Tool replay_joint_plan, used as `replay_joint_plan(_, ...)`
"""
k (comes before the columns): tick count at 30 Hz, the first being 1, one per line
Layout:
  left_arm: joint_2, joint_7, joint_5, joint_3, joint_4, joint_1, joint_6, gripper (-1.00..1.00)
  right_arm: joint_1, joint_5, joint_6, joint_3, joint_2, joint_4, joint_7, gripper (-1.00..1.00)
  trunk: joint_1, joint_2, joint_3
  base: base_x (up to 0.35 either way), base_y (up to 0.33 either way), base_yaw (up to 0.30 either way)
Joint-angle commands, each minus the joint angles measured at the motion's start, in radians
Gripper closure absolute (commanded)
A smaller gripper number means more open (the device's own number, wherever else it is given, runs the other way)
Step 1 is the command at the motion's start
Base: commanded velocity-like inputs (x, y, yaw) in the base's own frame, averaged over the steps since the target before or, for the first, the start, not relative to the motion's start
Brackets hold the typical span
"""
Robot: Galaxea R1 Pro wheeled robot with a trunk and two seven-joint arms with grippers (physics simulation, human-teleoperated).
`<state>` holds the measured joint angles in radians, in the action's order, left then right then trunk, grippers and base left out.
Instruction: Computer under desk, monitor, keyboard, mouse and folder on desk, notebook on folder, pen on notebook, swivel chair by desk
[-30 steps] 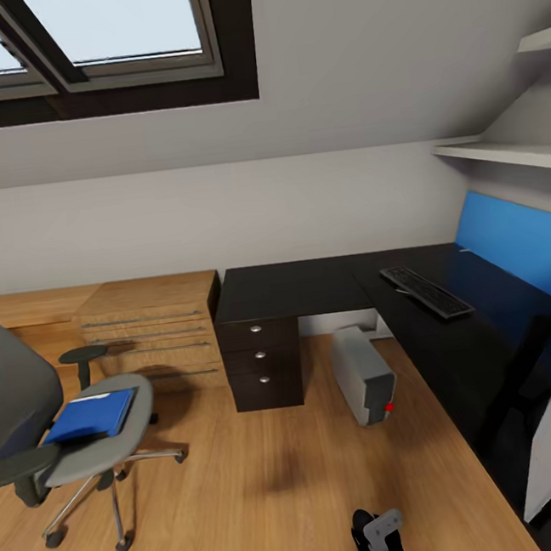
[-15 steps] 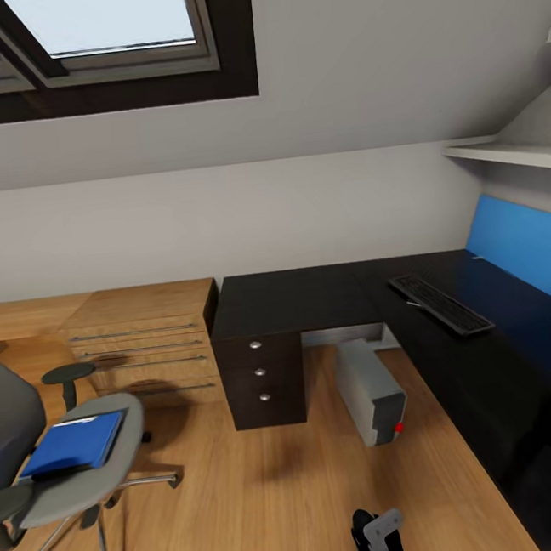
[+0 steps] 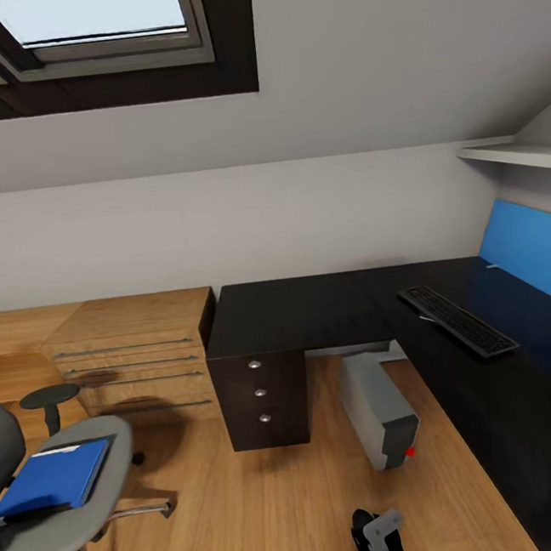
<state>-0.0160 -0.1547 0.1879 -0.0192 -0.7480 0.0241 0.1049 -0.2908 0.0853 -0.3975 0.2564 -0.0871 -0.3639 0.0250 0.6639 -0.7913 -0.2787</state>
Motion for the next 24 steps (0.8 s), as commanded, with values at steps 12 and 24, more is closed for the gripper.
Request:
replay_joint_plan(12, 0.024, -0.003, 0.006, 0.07, -0.059, 0.0, 0.162, -1.0, -0.001, -0.002, 0.067, -0.004, -0.044, -0.115, 0.077, 1.0, 0.001, -0.001, -0.001, 0.328, 0.0, 0.0)
replay_joint_plan(24, 0.028, -0.008, 0.013, 0.079, -0.65, 0.0, -0.316, -1.0, -0.071, -0.197, 0.698, -0.007, -0.071, -0.603, 0.21, 1.0, 0.001, -0.001, -0.001, 0.328, 0.0, 0.0)
